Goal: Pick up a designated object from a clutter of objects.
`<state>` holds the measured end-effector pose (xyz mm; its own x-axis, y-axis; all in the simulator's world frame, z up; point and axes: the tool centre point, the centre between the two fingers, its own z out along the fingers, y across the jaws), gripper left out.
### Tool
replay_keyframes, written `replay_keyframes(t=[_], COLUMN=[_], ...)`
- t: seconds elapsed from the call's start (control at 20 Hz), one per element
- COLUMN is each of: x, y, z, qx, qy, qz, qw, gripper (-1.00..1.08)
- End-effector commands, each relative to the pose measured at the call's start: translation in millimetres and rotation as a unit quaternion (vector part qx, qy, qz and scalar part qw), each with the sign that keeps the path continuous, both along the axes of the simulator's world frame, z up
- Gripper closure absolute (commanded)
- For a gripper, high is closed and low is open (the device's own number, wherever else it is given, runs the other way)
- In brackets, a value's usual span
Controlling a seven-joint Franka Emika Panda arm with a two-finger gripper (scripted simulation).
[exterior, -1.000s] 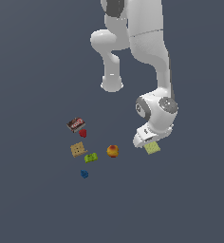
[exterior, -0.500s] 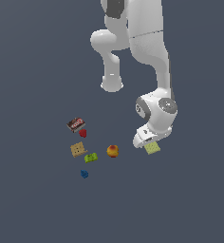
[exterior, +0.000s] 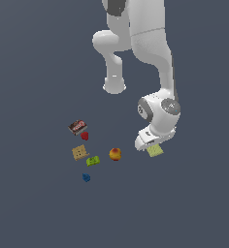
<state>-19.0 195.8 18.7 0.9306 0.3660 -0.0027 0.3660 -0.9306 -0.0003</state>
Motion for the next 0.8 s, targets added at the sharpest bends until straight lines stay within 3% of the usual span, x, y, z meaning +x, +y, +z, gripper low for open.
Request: replay_keyframes(t=[0.0, 0.75], x=[3.6, 42.1], y=[-7.1, -103.3], z=[9.3, 129.7], qx=[0.000, 0.001], qy=[-0.001, -0.001], qz=[0.000, 0.000], qw=[1.0000, 1.0000], gripper=[1.08, 1.08])
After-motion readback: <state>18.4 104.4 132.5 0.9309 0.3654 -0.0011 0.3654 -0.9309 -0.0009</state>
